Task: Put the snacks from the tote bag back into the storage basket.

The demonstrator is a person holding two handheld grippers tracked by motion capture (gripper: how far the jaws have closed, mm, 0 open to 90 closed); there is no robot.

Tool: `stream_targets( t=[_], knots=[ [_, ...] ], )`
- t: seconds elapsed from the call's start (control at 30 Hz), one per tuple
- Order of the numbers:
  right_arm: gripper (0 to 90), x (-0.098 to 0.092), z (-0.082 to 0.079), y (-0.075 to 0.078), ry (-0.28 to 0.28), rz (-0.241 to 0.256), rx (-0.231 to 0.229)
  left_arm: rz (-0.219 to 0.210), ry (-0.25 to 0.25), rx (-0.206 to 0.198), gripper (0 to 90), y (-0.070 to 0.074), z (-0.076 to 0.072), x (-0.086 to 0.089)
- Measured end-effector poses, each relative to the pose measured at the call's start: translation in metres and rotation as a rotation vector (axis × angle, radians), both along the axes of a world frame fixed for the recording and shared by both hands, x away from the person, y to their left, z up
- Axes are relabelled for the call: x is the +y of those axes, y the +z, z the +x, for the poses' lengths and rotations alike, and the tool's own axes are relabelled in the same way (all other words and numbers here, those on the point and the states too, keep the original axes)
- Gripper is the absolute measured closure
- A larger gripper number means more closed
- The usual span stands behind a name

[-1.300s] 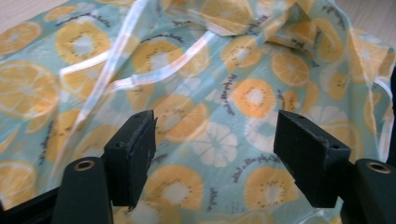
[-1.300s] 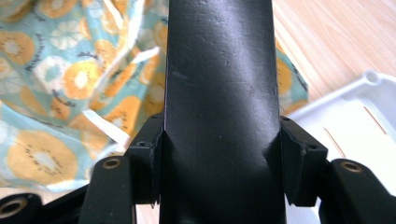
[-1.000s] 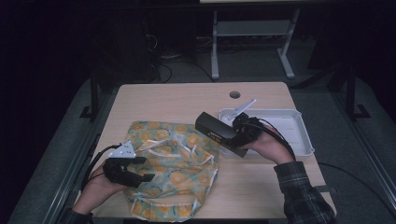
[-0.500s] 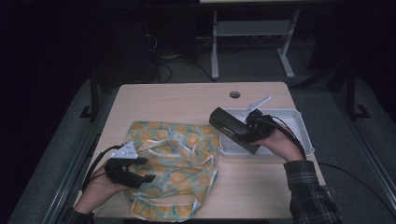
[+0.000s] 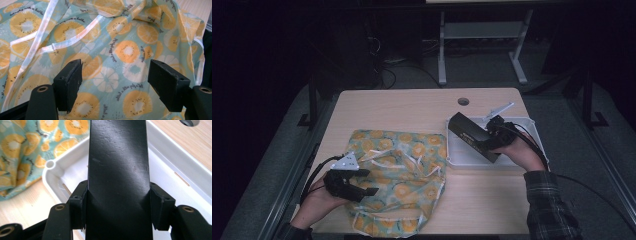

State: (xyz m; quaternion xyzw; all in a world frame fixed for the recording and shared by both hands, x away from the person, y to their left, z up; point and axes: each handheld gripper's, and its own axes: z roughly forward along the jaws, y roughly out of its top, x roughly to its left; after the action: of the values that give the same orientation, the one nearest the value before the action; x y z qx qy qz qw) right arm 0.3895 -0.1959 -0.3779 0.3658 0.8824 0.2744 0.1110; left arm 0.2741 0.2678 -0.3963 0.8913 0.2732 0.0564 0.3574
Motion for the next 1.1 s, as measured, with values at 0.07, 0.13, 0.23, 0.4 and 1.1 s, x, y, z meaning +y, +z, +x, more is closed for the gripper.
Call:
stream_targets(
  t=[0.07, 0.13, 0.23, 0.4, 1.1],
  knots=[
    [41.6, -0.004, 0.001, -0.002, -0.009, -0.005, 0.002, -0.006, 0.006, 0.004, 27.1, 0.0, 0.0, 0.0],
    [41.6, -0.008, 0.002, -0.003, -0.015, -0.01, 0.002, -0.006, 0.006, 0.003, 27.1, -0.001, 0.0, 0.001],
    [41.6, -0.014, 0.004, -0.007, -0.03, -0.012, 0.005, -0.003, 0.006, 0.003, 27.1, 0.0, 0.0, 0.0],
    [41.6, -0.024, 0.007, -0.013, -0.054, -0.02, 0.012, 0.0, 0.004, 0.006, 27.1, -0.001, 0.0, 0.0],
    [41.5, -0.039, 0.013, -0.035, -0.107, -0.027, 0.066, 0.007, -0.004, 0.013, 27.1, -0.002, 0.0, 0.0]
  ],
)
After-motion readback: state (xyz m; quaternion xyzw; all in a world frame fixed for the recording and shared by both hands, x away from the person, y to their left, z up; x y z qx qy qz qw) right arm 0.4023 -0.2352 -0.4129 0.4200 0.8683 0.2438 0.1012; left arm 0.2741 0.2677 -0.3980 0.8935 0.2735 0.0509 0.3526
